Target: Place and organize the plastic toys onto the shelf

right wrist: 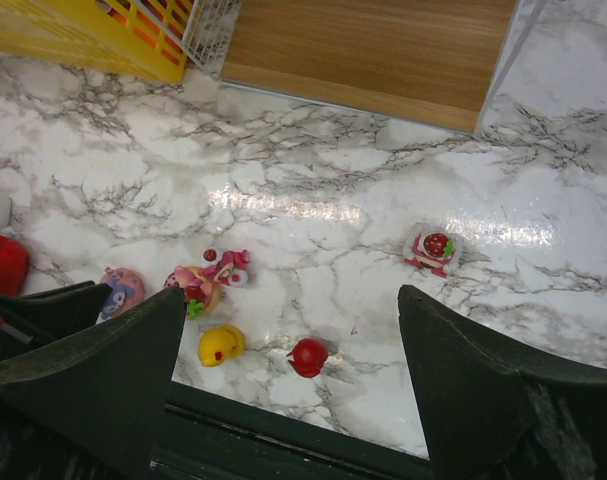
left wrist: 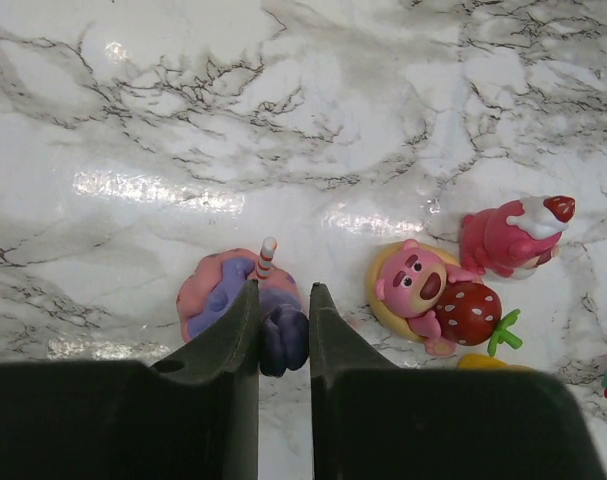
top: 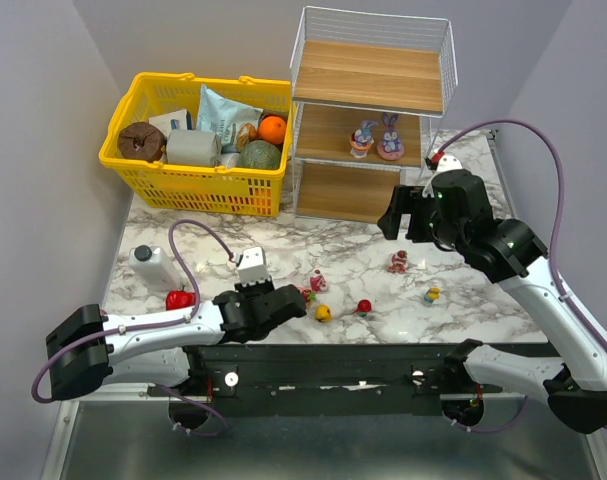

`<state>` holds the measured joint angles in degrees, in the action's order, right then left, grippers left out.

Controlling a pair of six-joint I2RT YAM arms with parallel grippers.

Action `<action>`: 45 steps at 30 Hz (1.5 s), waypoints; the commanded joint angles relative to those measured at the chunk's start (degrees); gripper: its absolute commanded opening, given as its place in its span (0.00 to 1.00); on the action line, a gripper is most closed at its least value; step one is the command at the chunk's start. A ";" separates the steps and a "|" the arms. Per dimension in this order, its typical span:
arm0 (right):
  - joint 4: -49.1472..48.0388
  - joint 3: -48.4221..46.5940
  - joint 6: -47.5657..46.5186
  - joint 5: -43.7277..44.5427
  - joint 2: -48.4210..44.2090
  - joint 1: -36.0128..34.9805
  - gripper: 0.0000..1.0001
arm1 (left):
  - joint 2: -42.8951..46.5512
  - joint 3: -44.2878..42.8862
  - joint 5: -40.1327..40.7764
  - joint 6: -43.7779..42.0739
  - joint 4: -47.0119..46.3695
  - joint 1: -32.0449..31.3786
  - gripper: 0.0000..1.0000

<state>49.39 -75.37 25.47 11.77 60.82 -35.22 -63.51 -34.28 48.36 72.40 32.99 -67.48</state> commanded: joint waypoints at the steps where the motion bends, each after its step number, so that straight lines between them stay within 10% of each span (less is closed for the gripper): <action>1: 0.45 0.05 0.10 0.80 -1.14 0.24 0.93 | 0.14 -2.19 2.62 -0.50 1.02 0.16 0.07; 9: 0.45 -0.12 0.10 1.41 -1.40 0.24 0.93 | 0.66 -5.70 1.83 -8.05 -0.91 1.39 0.00; 18: 1.06 -1.62 -0.16 3.87 -2.54 0.42 0.93 | 5.32 -12.55 -20.57 -33.71 -16.65 15.43 0.00; 31: 2.73 -3.37 0.36 6.86 -5.00 0.86 0.93 | -14.07 -46.20 -47.37 -58.23 -14.10 25.47 0.00; 45: 3.17 -4.96 1.86 8.79 -6.24 0.95 0.93 | -31.85 -69.16 -51.08 -64.22 -14.89 29.86 0.00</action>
<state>51.11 -79.24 26.09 17.21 55.33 -34.48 -93.73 -99.88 -0.54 11.64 19.53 -38.81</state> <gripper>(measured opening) 0.936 0.242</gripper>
